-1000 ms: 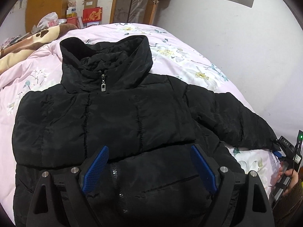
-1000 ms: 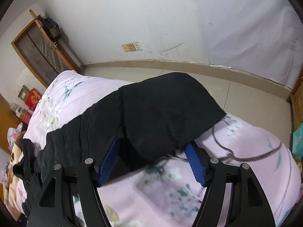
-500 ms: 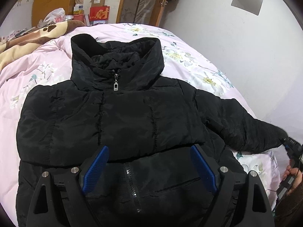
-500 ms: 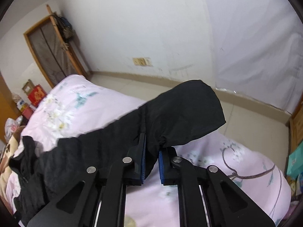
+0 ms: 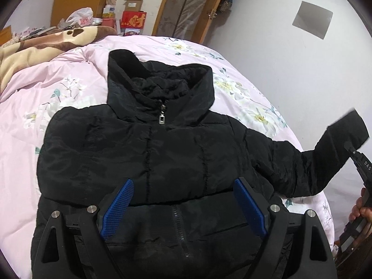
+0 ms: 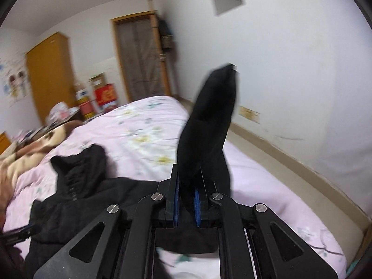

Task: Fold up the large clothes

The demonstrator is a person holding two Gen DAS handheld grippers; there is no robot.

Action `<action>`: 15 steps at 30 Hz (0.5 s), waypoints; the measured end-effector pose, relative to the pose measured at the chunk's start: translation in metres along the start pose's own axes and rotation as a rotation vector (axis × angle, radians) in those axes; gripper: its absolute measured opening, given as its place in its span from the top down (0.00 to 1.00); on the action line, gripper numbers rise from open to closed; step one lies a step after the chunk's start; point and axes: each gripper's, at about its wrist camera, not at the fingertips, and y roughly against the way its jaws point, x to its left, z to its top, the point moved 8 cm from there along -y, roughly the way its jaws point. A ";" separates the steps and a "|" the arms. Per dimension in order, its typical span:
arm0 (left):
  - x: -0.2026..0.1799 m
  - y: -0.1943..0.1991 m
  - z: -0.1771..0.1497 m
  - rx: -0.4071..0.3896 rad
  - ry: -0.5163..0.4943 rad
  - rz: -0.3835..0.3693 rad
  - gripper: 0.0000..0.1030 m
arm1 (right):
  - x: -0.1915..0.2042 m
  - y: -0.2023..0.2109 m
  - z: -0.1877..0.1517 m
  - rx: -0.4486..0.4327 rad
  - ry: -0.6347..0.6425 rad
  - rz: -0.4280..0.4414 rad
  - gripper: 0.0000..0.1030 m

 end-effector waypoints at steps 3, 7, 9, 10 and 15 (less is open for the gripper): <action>0.011 0.008 0.005 -0.015 0.017 0.007 0.15 | 0.038 -0.008 -0.001 0.005 0.054 0.052 0.90; 0.028 0.016 0.011 -0.029 0.045 0.016 0.15 | 0.088 -0.022 -0.011 0.033 0.123 0.129 0.90; 0.036 0.020 0.013 -0.039 0.062 0.017 0.15 | 0.110 -0.026 -0.018 0.048 0.150 0.165 0.90; 0.041 0.021 0.014 -0.041 0.068 0.017 0.15 | 0.124 -0.028 -0.023 0.056 0.170 0.190 0.90; 0.065 0.025 0.015 -0.044 0.123 0.011 0.15 | 0.186 -0.037 -0.047 0.099 0.233 0.293 0.90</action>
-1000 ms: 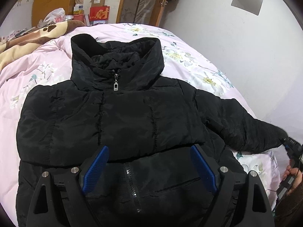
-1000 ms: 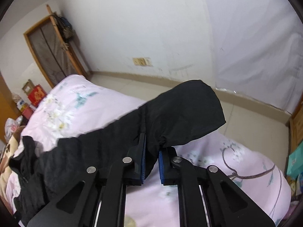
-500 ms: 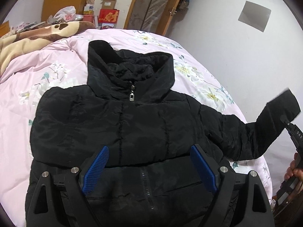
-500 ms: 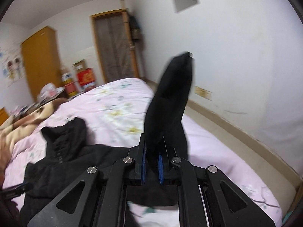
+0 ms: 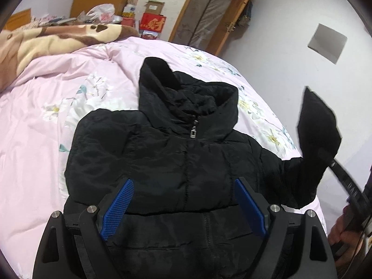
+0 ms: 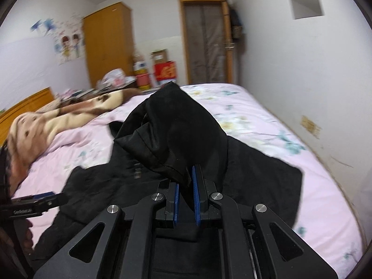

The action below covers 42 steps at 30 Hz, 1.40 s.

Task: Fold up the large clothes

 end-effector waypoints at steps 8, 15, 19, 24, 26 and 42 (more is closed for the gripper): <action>0.025 -0.009 0.001 0.041 0.121 -0.109 0.15 | 0.067 -0.048 -0.045 0.140 0.069 0.136 0.90; 0.035 -0.019 -0.001 0.068 0.132 -0.116 0.15 | 0.096 -0.079 -0.077 0.229 0.104 0.185 0.90; 0.031 -0.034 0.001 0.103 0.154 -0.152 0.13 | 0.097 -0.089 -0.091 0.286 0.086 0.196 0.89; 0.018 -0.061 -0.005 0.172 0.164 -0.191 0.12 | 0.085 -0.081 -0.102 0.323 0.028 0.229 0.65; 0.012 -0.072 -0.008 0.199 0.160 -0.191 0.12 | 0.081 -0.076 -0.104 0.332 0.013 0.244 0.42; -0.016 -0.112 -0.025 0.271 0.070 -0.016 0.66 | -0.033 -0.019 -0.089 0.240 -0.187 0.096 0.30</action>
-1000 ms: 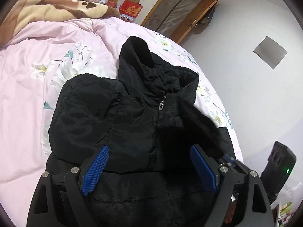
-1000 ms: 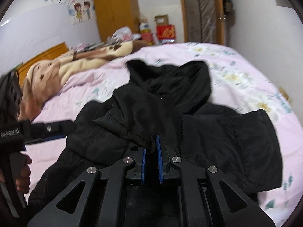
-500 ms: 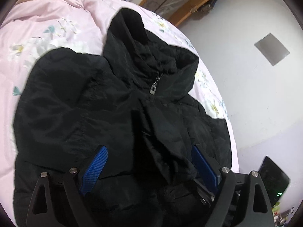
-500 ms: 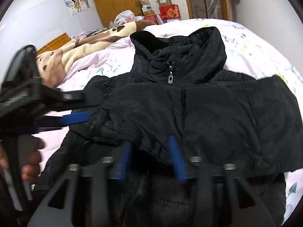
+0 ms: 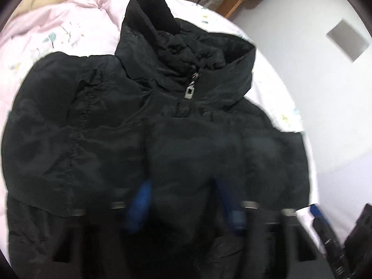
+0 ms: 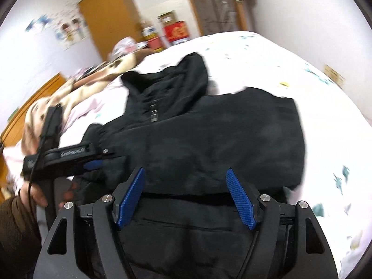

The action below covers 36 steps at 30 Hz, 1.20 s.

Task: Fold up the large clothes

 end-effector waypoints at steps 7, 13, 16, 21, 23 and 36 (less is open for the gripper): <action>-0.023 0.046 0.011 -0.126 -0.062 -0.049 0.90 | -0.019 0.011 0.013 -0.055 -0.060 -0.038 0.30; -0.020 0.103 0.041 -0.271 -0.051 -0.078 0.90 | -0.023 0.023 0.028 -0.109 -0.080 -0.049 0.30; -0.006 0.122 0.049 -0.317 -0.035 -0.073 0.90 | -0.018 0.023 0.037 -0.124 -0.062 -0.050 0.30; 0.044 0.120 0.048 -0.333 0.051 0.002 0.90 | -0.001 0.009 0.046 -0.111 -0.015 -0.040 0.30; 0.068 0.109 0.041 -0.306 0.093 0.044 0.90 | 0.006 -0.001 0.046 -0.095 0.017 -0.045 0.30; 0.117 0.051 0.011 -0.198 0.112 0.170 0.84 | -0.012 -0.087 0.031 0.075 0.141 -0.201 0.30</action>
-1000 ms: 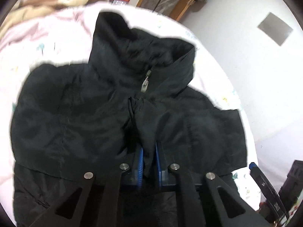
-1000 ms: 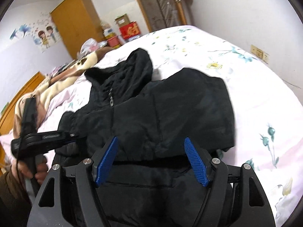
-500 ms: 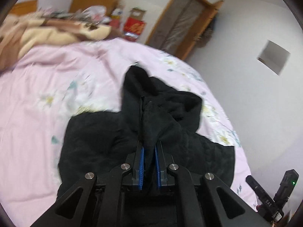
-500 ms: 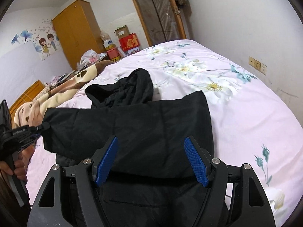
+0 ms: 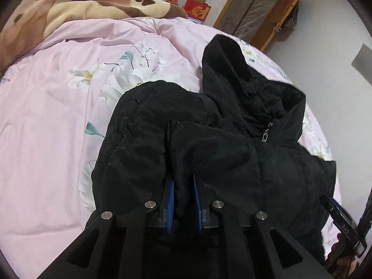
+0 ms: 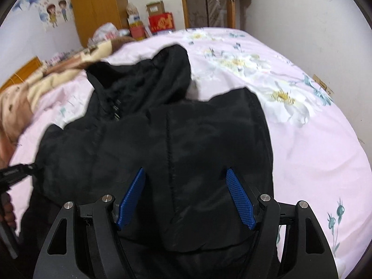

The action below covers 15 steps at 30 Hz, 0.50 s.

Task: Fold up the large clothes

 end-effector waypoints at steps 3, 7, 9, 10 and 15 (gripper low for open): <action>0.002 -0.013 0.000 0.027 0.010 -0.011 0.83 | -0.003 -0.012 -0.003 0.016 0.006 -0.005 0.30; 0.001 -0.027 -0.003 0.043 -0.001 -0.004 0.82 | -0.007 -0.029 -0.009 0.063 -0.014 -0.011 0.28; 0.002 -0.033 -0.004 0.053 0.014 -0.008 0.82 | -0.009 -0.035 -0.010 0.070 -0.024 -0.014 0.26; 0.003 -0.034 -0.004 0.055 0.017 -0.010 0.82 | -0.010 -0.037 -0.011 0.069 -0.017 -0.019 0.26; -0.004 -0.024 0.002 0.064 -0.010 0.014 0.80 | -0.013 -0.033 -0.009 0.099 -0.014 -0.026 0.25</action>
